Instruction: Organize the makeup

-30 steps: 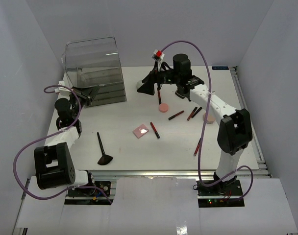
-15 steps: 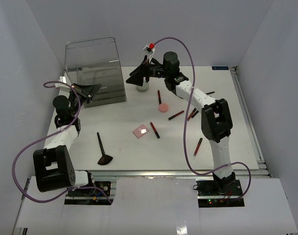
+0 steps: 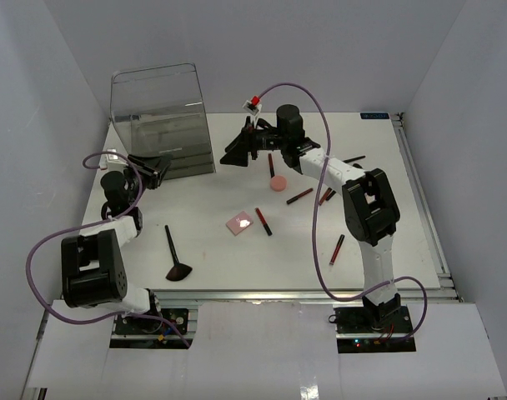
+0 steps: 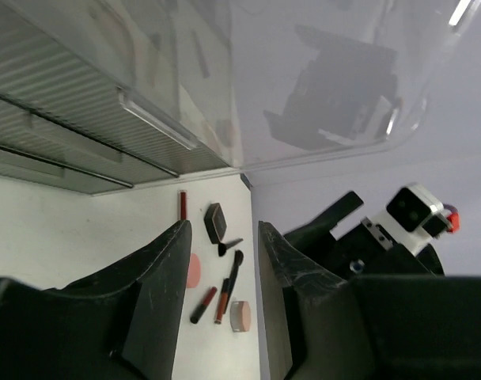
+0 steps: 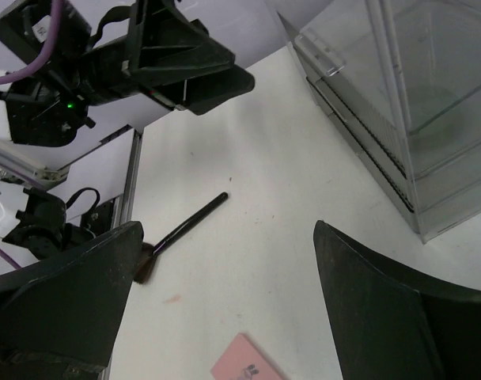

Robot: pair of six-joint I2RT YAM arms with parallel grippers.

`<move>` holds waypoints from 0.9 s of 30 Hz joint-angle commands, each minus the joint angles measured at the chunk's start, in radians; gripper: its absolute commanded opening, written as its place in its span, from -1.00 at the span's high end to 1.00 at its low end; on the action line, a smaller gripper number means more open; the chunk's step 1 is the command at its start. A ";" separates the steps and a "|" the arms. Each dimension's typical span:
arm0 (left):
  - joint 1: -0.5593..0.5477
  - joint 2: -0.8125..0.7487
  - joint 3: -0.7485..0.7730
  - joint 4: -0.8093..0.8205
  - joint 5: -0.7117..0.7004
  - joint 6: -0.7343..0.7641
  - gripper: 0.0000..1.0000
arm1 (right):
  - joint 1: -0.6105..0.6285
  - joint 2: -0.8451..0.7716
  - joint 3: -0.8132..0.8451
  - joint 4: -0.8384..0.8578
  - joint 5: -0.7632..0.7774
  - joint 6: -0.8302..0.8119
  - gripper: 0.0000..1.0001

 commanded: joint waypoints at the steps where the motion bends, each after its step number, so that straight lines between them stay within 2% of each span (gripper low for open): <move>1: -0.002 0.077 0.058 0.067 -0.047 0.005 -0.05 | 0.001 -0.128 -0.062 0.037 -0.069 -0.084 -0.88; 13: -0.002 0.246 0.170 0.076 -0.087 -0.047 -0.05 | -0.014 -0.231 -0.149 0.015 -0.086 -0.119 -0.88; 20: -0.002 0.281 0.212 0.063 -0.102 -0.058 0.01 | -0.014 -0.242 -0.167 -0.007 -0.091 -0.143 -0.88; 24: -0.002 0.296 0.211 0.058 -0.109 -0.077 0.21 | -0.015 -0.239 -0.168 -0.008 -0.088 -0.145 -0.88; 27: -0.002 0.310 0.211 0.069 -0.107 -0.091 0.52 | -0.014 -0.234 -0.165 -0.014 -0.093 -0.146 -0.88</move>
